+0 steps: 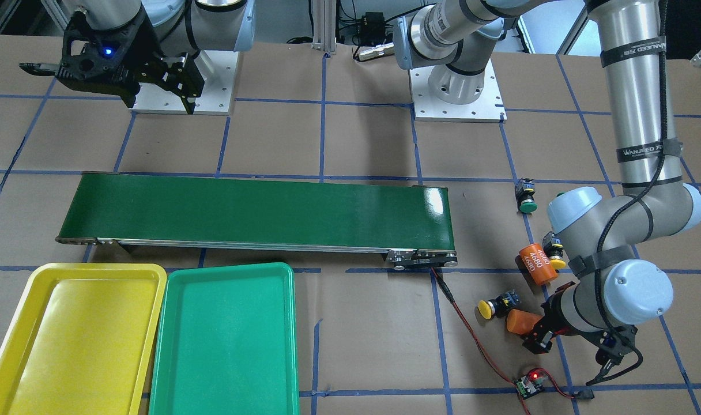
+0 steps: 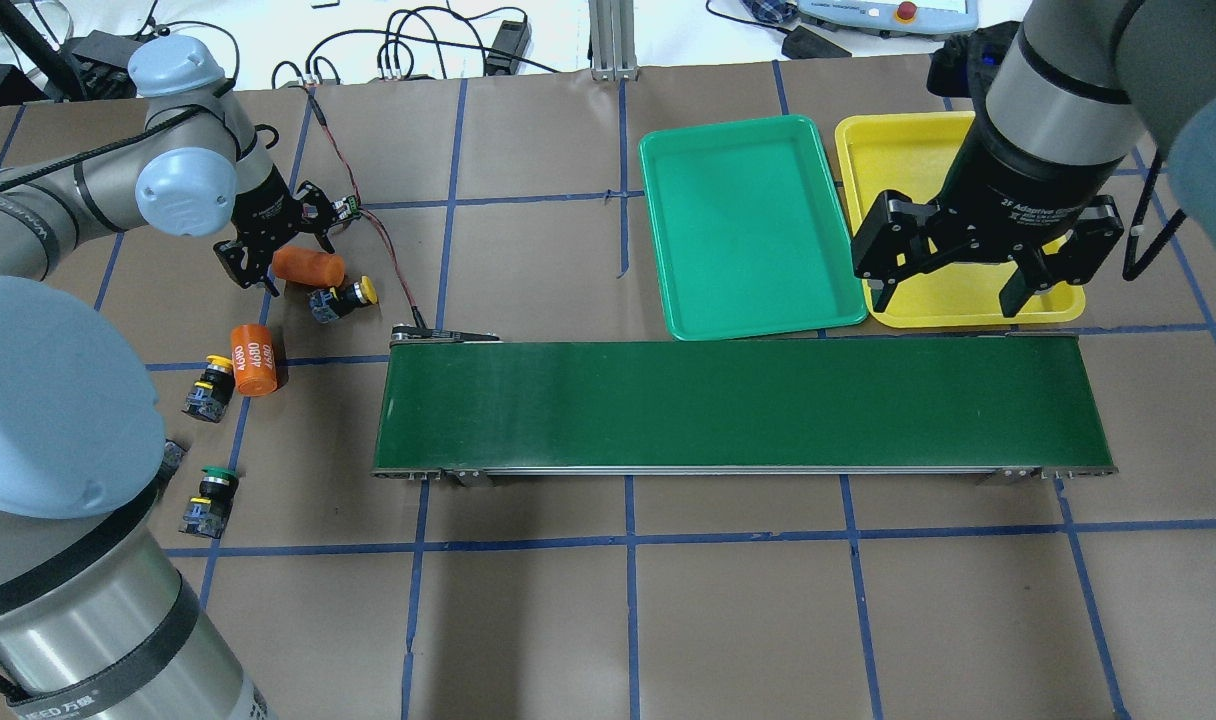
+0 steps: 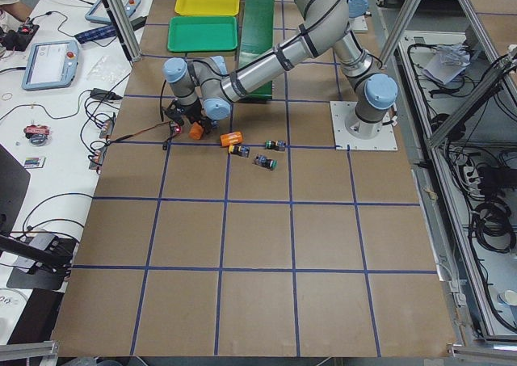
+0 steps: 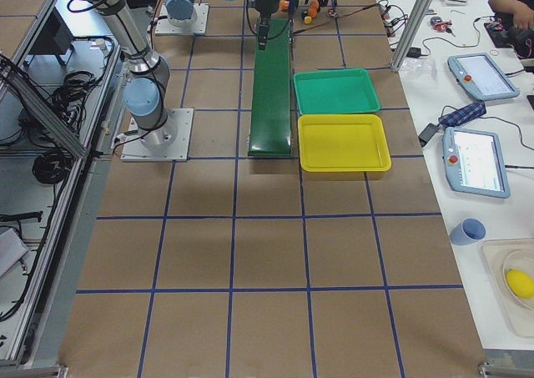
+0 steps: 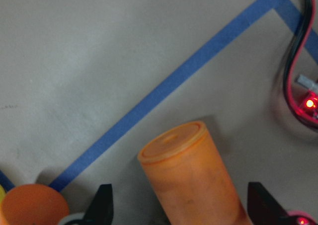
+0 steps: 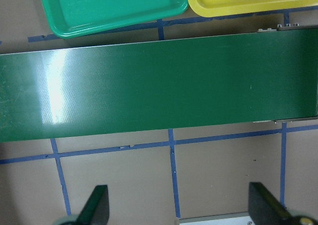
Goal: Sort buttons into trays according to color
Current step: 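Grasp the orange cylinder with the left gripper and carry it onto the belt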
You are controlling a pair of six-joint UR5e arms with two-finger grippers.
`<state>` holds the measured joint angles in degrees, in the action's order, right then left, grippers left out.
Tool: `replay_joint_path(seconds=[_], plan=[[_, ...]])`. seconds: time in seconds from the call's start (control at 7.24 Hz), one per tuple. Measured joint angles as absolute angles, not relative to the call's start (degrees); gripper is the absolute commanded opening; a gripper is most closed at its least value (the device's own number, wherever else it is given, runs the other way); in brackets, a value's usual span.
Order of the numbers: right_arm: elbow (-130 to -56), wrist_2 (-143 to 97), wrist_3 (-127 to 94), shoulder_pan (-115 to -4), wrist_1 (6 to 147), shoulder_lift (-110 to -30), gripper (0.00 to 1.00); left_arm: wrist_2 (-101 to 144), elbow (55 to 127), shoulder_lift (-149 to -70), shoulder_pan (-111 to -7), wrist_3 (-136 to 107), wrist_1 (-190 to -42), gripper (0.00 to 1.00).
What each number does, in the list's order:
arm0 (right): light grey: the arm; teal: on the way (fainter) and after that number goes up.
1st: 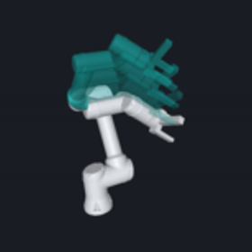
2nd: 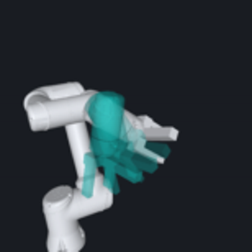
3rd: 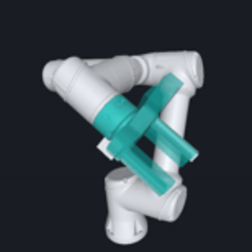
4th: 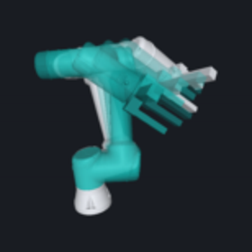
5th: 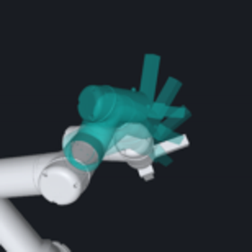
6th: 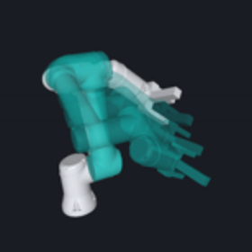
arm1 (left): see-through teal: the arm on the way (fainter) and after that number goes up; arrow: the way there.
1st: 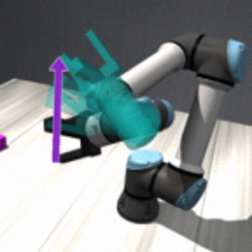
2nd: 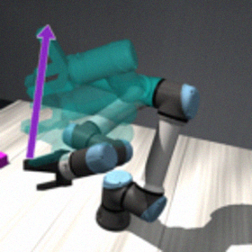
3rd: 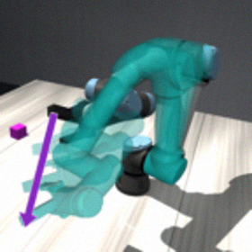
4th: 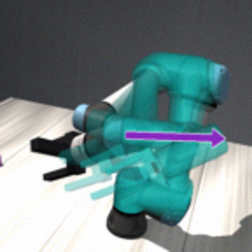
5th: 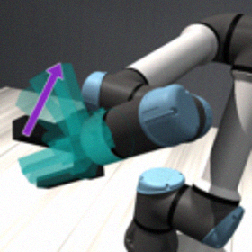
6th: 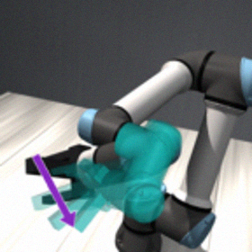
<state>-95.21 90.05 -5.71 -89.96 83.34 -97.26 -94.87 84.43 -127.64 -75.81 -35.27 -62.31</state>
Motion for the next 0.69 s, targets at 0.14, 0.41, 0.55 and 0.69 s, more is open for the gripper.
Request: replay_joint_path(seconds=[0.14, 0.41, 0.55, 0.69], plan=[[-95.3, 90.06, -5.73, -89.93, 83.39, -97.28, 1.0, -94.86, 84.37, -127.73, -75.72, -35.01, -61.45, 0.13], [-95.38, 90.01, -5.92, -89.93, 83.35, -97.33, 1.0, -93.57, 83.63, -127.38, -75.42, -32.71, -61.09, 0.04], [-95.38, 90.02, -5.78, -89.94, 83.42, -97.3, 1.0, -92.92, 83.61, -126.3, -75.42, -31.89, -61.57, 0.04], [-95.39, 90.04, -5.66, -89.94, 83.47, -97.22, 1.0, -92.67, 84.37, -124.38, -75.78, -32.14, -62.89, 0.04]])
